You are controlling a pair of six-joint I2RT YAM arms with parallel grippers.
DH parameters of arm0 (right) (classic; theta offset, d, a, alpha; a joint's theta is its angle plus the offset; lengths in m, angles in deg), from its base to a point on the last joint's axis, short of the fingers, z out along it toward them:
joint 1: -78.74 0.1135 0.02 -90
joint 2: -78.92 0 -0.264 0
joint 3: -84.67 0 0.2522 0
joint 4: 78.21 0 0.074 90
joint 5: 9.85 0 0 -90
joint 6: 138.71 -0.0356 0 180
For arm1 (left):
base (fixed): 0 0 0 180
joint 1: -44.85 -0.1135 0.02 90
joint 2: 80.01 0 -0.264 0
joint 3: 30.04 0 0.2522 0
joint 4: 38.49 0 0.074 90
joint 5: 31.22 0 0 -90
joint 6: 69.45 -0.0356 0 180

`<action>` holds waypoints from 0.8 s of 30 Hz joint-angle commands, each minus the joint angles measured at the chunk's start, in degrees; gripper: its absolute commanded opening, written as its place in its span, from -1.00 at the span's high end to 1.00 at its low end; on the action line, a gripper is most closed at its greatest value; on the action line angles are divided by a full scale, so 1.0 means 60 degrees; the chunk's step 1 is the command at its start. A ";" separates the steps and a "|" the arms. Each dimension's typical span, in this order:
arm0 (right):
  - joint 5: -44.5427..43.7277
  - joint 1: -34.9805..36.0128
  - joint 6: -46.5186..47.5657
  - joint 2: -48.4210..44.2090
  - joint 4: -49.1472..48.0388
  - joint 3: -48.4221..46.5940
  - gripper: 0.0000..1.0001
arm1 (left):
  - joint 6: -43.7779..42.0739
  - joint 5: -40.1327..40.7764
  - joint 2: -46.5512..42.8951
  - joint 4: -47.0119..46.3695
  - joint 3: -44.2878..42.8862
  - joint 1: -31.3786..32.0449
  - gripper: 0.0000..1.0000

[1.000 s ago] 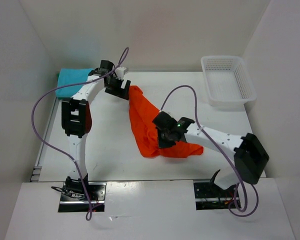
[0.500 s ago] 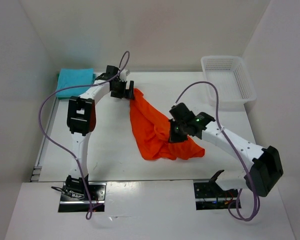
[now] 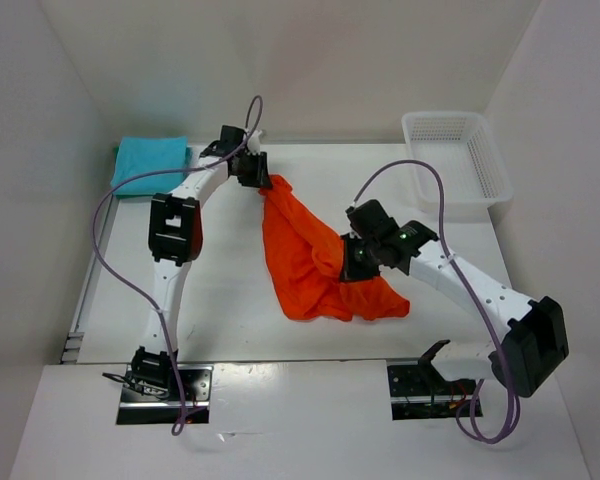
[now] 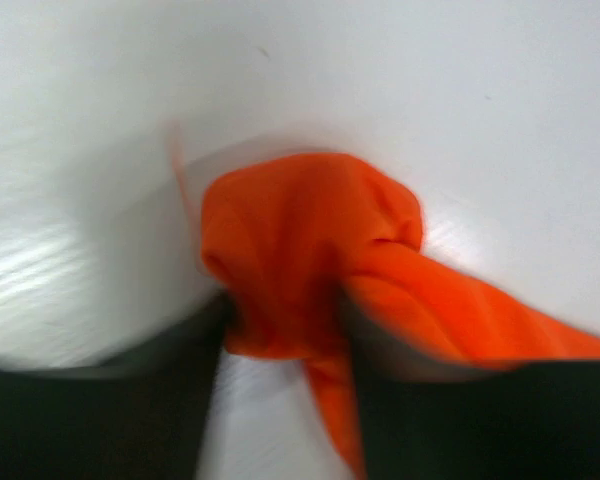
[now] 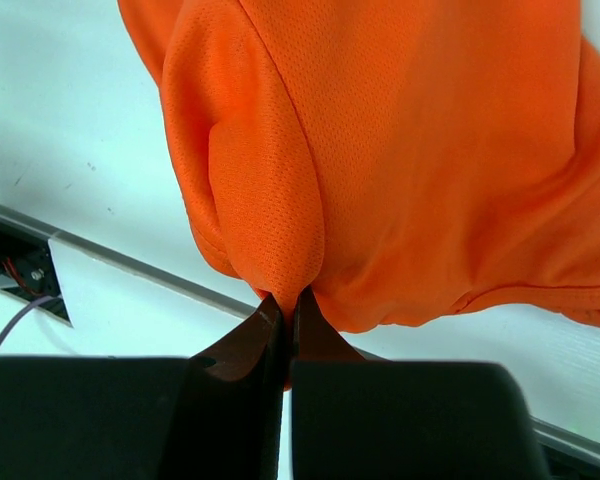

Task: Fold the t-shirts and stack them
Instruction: Flatten out the tshirt

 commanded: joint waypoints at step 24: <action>-0.1992 -0.3474 0.2871 0.4981 0.1207 -1.2662 1.00 | -0.3697 0.1514 -0.5020 0.2446 -0.3686 -0.1846 1.00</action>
